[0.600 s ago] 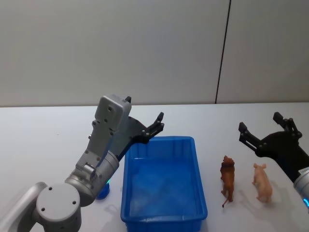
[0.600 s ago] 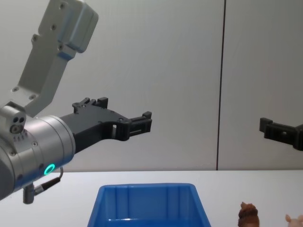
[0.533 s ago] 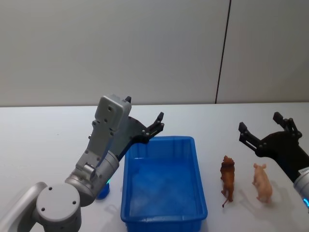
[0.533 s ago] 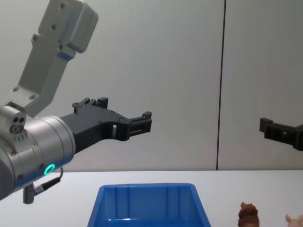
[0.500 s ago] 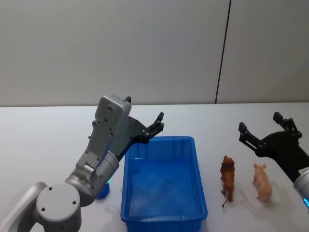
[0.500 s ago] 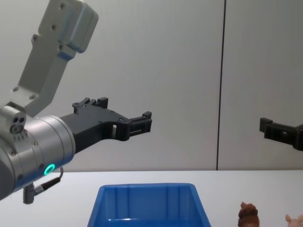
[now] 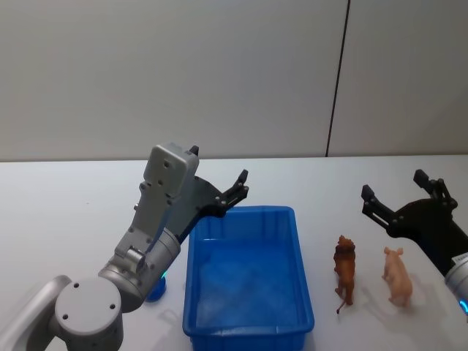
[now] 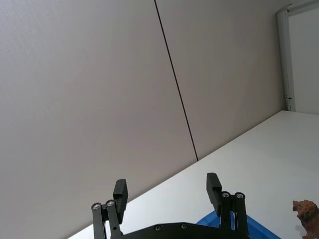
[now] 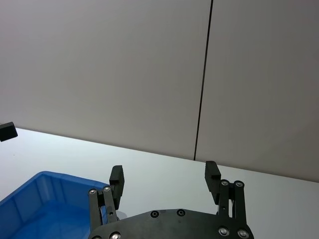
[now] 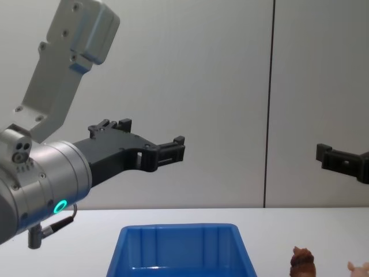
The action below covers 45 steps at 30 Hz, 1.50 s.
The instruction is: Pick up the two dolls from the table and place them into the box.
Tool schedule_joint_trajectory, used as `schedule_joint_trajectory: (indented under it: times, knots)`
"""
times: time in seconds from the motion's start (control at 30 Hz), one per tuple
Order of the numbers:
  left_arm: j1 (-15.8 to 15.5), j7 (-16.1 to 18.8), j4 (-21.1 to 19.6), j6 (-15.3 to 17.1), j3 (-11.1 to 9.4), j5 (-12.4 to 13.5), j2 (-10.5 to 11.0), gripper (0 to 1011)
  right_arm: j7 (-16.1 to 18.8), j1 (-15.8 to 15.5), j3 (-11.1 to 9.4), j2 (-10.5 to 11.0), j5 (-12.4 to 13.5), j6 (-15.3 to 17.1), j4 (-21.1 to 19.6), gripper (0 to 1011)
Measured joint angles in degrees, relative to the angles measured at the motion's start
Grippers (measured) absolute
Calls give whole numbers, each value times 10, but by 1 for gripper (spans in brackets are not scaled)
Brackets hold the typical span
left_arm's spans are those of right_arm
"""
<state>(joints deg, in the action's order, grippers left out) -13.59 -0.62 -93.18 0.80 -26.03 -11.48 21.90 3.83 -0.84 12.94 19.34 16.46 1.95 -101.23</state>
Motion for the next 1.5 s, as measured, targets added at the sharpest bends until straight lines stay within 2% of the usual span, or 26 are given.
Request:
schedule_joint_trajectory:
  times: [1.17, 1.4, 1.5]
  knots:
    - [0, 0, 0, 0, 0, 0, 0, 1001, -3, 1, -1, -1, 0, 4, 2, 1001]
    - [0, 0, 0, 0, 0, 0, 0, 1001, -22, 4, -2, -6, 0, 30, 9, 1001]
    - [0, 0, 0, 0, 0, 0, 0, 1001, -37, 6, -3, -9, 0, 53, 15, 1001]
